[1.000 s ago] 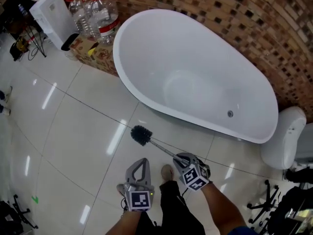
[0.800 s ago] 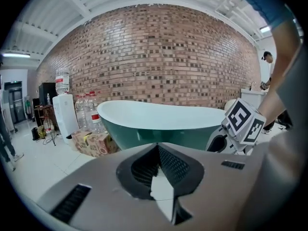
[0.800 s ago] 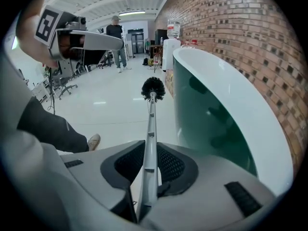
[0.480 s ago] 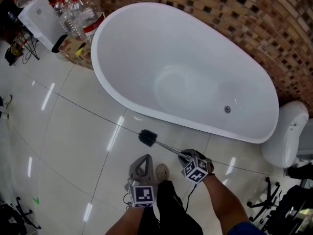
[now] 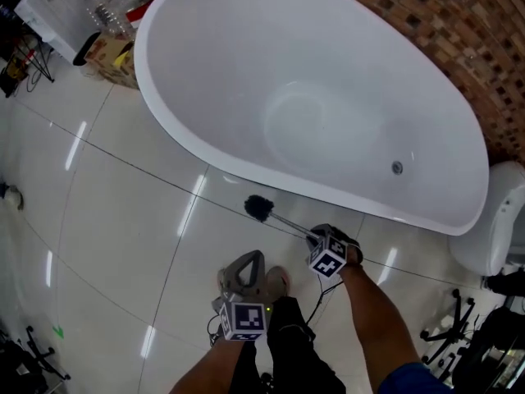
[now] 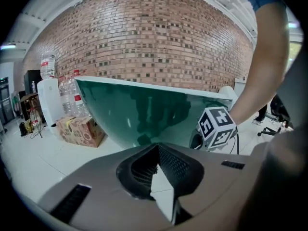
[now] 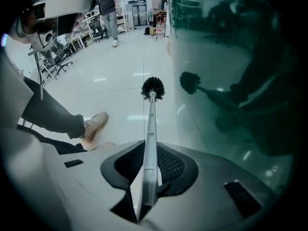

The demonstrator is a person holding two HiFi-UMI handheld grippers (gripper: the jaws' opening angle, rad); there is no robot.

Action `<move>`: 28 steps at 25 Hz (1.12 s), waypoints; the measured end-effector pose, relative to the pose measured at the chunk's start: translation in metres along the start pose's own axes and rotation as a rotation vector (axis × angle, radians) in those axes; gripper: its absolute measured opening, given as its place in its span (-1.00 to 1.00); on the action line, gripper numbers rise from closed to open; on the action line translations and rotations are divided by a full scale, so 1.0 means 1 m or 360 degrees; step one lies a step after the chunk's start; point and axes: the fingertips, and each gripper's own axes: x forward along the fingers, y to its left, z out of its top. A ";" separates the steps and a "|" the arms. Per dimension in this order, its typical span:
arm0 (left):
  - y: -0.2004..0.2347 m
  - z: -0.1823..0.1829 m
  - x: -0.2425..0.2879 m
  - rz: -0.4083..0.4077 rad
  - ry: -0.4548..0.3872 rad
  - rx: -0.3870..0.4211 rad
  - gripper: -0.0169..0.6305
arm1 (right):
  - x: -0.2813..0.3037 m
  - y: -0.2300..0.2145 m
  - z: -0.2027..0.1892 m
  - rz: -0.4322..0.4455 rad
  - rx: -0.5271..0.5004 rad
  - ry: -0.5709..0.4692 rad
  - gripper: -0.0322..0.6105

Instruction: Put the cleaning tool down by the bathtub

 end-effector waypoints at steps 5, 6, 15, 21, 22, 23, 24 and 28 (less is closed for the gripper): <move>0.009 -0.028 0.014 -0.0003 0.0028 0.0011 -0.95 | 0.052 -0.020 -0.010 -0.0052 0.0014 0.0110 -0.60; 0.009 -0.031 0.015 -0.0010 0.0033 0.0014 -0.95 | 0.059 -0.023 -0.013 -0.0069 0.0021 0.0149 -0.60; -0.005 -0.010 0.019 -0.0086 0.0018 0.0023 -0.95 | 0.065 -0.043 -0.028 -0.0191 0.0061 0.0248 -0.55; -0.030 0.022 0.012 -0.0165 -0.0004 0.0042 -0.95 | -0.013 -0.030 -0.043 -0.0284 0.0419 -0.0032 -0.74; -0.033 0.032 0.008 -0.0177 -0.0016 0.0051 -0.95 | -0.035 -0.023 -0.045 -0.0305 0.0513 -0.0112 -0.79; -0.035 0.043 0.003 -0.0189 -0.0032 0.0063 -0.95 | -0.058 -0.017 -0.046 -0.0326 0.0621 -0.0195 -0.84; -0.037 0.057 -0.002 -0.0201 -0.0050 0.0079 -0.95 | -0.083 -0.011 -0.047 -0.0346 0.0740 -0.0281 -0.85; -0.055 0.119 -0.025 -0.0281 -0.0128 0.0142 -0.95 | -0.190 0.001 -0.046 -0.0471 0.1208 -0.0615 -0.85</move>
